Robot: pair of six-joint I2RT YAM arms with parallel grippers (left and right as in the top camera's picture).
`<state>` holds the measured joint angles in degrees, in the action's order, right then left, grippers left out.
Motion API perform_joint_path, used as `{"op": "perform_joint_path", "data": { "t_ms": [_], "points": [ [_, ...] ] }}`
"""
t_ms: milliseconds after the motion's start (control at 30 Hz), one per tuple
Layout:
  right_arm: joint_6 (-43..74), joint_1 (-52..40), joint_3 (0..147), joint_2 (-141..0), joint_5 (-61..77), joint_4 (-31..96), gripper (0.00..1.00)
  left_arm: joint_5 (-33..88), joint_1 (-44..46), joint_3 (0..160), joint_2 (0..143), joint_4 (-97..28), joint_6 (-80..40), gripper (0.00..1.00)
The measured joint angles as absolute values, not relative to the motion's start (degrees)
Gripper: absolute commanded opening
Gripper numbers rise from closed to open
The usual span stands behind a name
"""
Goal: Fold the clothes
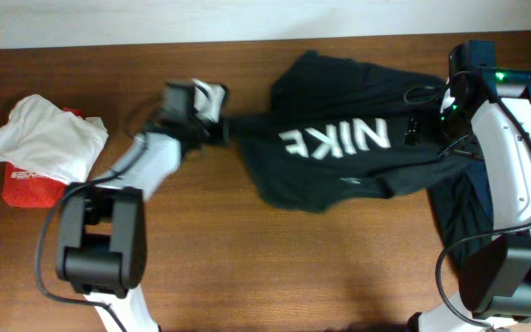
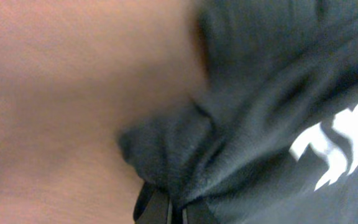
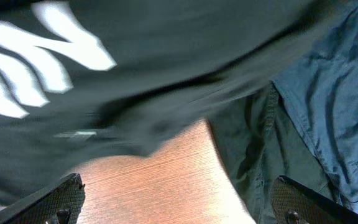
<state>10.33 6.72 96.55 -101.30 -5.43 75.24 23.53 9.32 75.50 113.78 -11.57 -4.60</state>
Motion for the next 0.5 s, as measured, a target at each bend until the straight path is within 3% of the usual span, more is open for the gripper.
{"op": "perform_joint_path", "data": {
  "t_ms": [67, 100, 133, 300, 500],
  "points": [
    [10.3, 6.7, 96.6, -101.3, -5.6, 75.2, 0.99, 21.5, 4.4, 80.8, 113.3, -11.2, -4.6, 0.03],
    [10.3, 6.7, 96.6, -101.3, -5.6, 75.2, 0.99, 20.2, 2.3, 82.3, 112.8, -10.9, -4.6, 0.57],
    [10.3, 6.7, 96.6, -101.3, -5.6, 75.2, 0.99, 18.9, 0.2, 83.4, 112.2, -10.7, -4.6, 0.98],
    [10.3, 6.7, 96.6, -101.3, -5.6, 75.2, 0.99, 16.0, -7.6, 84.8, 110.5, -13.3, -6.1, 0.99],
    [10.3, 6.7, 96.6, -101.3, -5.6, 75.2, 0.99, 18.8, -5.3, 84.7, 110.5, -30.0, -7.0, 0.99]
  ]
}}
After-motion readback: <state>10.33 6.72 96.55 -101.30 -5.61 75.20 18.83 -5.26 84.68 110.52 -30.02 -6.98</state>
